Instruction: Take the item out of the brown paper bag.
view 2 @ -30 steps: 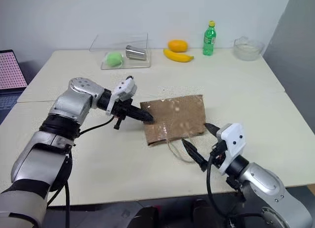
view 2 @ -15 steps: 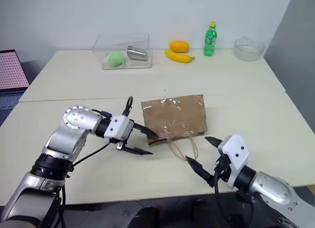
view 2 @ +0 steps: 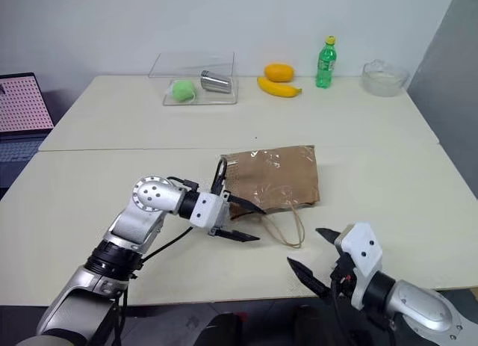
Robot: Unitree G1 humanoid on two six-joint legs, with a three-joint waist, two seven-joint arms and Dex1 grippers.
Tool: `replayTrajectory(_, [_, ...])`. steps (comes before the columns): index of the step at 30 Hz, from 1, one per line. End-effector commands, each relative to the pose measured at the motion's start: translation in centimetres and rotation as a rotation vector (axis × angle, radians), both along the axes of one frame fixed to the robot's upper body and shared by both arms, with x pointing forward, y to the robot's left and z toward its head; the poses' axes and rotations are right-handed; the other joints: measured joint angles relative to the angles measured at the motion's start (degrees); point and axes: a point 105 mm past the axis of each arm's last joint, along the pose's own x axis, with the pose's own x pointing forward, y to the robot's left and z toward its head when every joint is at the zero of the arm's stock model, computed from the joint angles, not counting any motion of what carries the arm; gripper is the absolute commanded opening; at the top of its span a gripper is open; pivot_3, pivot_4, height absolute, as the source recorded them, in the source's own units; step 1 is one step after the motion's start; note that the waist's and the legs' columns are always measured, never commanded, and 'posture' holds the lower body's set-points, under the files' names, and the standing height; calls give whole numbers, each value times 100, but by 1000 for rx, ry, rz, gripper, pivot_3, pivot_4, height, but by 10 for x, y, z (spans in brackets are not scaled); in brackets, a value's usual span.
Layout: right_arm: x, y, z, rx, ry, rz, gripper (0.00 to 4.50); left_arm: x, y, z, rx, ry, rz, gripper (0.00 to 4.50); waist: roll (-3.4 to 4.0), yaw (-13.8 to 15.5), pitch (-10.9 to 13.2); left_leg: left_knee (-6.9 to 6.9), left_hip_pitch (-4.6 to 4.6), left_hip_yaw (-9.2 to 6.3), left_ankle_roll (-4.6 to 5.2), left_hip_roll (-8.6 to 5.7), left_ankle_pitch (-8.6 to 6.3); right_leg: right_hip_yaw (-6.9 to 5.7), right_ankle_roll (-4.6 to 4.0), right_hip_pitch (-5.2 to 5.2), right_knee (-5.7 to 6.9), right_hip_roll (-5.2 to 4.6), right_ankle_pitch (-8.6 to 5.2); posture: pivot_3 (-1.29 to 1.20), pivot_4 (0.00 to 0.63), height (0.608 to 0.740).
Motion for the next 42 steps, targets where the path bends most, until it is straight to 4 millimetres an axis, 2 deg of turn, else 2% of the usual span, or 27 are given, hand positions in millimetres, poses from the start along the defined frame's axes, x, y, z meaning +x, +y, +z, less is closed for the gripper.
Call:
replayTrajectory(1, [-12,14,21,42,-87,54,4500,4,-11,2,-10,-78,-26,2614,-3,1,1,-1,16,2,4,1,-3,1,0,12,-3,0,-1,0,150,740])
replayTrajectory(6, [-15,16,16,31,-89,45,4500,8,-34,-3,-43,-115,-48,2614,-4,5,1,-1,22,4,8,1,-5,3,2,18,-4,0,-2,0,150,740])
replayTrajectory(9, [-17,16,15,21,-91,46,4500,9,-45,-2,-78,-123,-57,2054,-5,8,1,0,22,4,8,0,-5,4,2,19,-4,0,-2,0,150,740])
replayTrajectory(15, [-17,20,8,-25,-86,56,4500,13,-49,0,-105,-106,-45,153,-5,-1,1,-1,25,5,8,2,-5,5,3,19,-3,1,-3,0,150,740])
replayTrajectory(16, [-16,21,6,-41,-84,59,4500,14,-49,2,-113,-98,-35,11,-5,1,1,-1,24,4,8,1,-5,4,3,19,-4,1,-3,0,150,740])
replayTrajectory(21, [-4,33,-5,-72,-59,56,4500,19,-49,10,-142,-72,15,11,-12,-3,4,-1,24,0,8,5,-5,2,3,19,-4,5,-3,0,150,740])
replayTrajectory(25, [5,35,-22,-110,-3,47,4500,22,-49,14,-150,-73,34,11,-10,14,3,-2,22,-3,8,2,-6,2,3,19,-6,3,-3,0,150,740])
replayTrajectory(31, [3,37,-29,-115,59,58,4500,25,-47,17,-156,-77,61,11,-10,21,2,-3,23,-4,9,1,-6,0,3,19,-6,2,-3,0,150,740])
replayTrajectory(34, [9,42,-25,-72,39,38,4500,25,-47,18,-161,-78,66,11,-10,20,2,-3,23,-4,9,2,-6,0,3,18,-6,3,-3,0,150,740])
replayTrajectory(40, [42,40,-46,-170,27,-41,4500,23,-49,20,-167,-80,65,11,-12,18,1,-2,25,-1,9,1,-6,2,3,18,-5,3,-4,0,150,740])
replayTrajectory(42, [48,41,-48,-187,33,-41,3860,23,-49,21,-169,-82,63,0,-12,22,1,-4,23,-4,9,1,-6,-1,3,15,-4,3,-3,0,150,740])
